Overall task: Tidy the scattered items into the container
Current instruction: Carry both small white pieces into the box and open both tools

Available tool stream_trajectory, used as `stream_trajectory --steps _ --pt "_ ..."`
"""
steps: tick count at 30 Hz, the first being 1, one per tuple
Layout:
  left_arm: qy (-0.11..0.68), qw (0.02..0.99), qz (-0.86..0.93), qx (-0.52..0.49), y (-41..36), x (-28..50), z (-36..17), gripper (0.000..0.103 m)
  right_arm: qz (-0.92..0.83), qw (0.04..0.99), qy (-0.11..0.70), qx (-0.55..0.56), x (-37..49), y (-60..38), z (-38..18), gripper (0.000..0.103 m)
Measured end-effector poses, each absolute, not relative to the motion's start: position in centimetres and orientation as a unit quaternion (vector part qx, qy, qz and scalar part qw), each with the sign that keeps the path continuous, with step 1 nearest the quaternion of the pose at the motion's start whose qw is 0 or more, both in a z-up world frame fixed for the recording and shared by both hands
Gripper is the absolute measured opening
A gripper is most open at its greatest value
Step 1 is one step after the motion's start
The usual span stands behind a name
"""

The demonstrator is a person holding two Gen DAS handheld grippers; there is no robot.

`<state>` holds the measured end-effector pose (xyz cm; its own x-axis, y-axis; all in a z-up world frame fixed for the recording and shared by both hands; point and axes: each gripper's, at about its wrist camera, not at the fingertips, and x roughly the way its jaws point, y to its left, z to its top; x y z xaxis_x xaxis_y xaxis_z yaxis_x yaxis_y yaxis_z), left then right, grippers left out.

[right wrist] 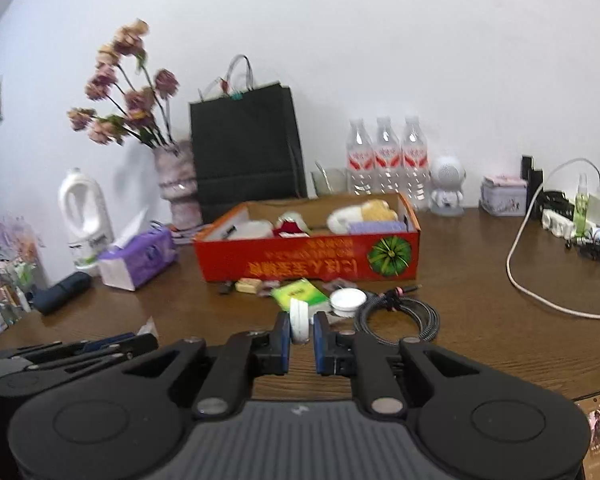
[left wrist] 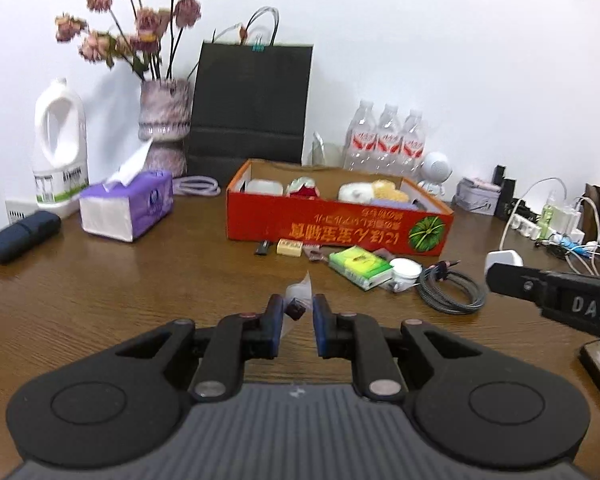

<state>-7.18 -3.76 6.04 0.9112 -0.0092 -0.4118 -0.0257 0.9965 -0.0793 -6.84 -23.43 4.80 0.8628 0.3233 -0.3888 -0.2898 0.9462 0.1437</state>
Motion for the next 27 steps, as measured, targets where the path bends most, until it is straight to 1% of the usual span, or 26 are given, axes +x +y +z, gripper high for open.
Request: stream_trajectory --steps 3,6,9,13,17,20,22,24,27 --pt "0.202 0.979 0.001 -0.037 -4.0 -8.4 6.4 0.017 0.165 0.965 0.2 0.043 -8.3 -23.4 5.0 0.011" --pt "0.205 0.978 0.001 -0.039 -3.9 -8.7 6.1 0.017 0.178 0.959 0.211 0.061 -9.2 -23.6 4.5 0.011" --pt "0.214 0.976 0.0 -0.042 -3.7 -8.0 5.8 0.017 0.177 0.958 0.216 0.058 -9.7 -23.4 4.1 0.011" --pt "0.223 0.973 -0.011 -0.054 -3.0 -5.3 5.8 0.017 0.176 0.957 0.22 0.065 -8.4 -23.5 4.4 0.011" --pt "0.217 0.974 -0.024 -0.057 -1.5 1.0 7.3 0.017 0.197 0.946 0.232 0.109 -4.1 -24.2 6.1 0.011" --pt "0.219 0.974 -0.04 -0.043 -0.6 7.4 9.1 0.017 0.202 0.946 0.227 0.11 0.7 -24.2 8.4 0.011" --pt "0.239 0.968 -0.062 -0.038 -0.2 12.5 10.0 0.017 0.209 0.945 0.23 0.103 4.7 -23.6 9.9 0.011" --pt "0.276 0.958 -0.078 -0.024 0.0 17.4 10.1 0.017 0.232 0.934 0.252 0.103 9.2 -22.6 10.9 0.011" --pt "0.337 0.938 -0.087 0.01 0.1 23.4 9.2 0.017 0.264 0.904 0.32 0.107 17.2 -20.3 10.9 0.011"
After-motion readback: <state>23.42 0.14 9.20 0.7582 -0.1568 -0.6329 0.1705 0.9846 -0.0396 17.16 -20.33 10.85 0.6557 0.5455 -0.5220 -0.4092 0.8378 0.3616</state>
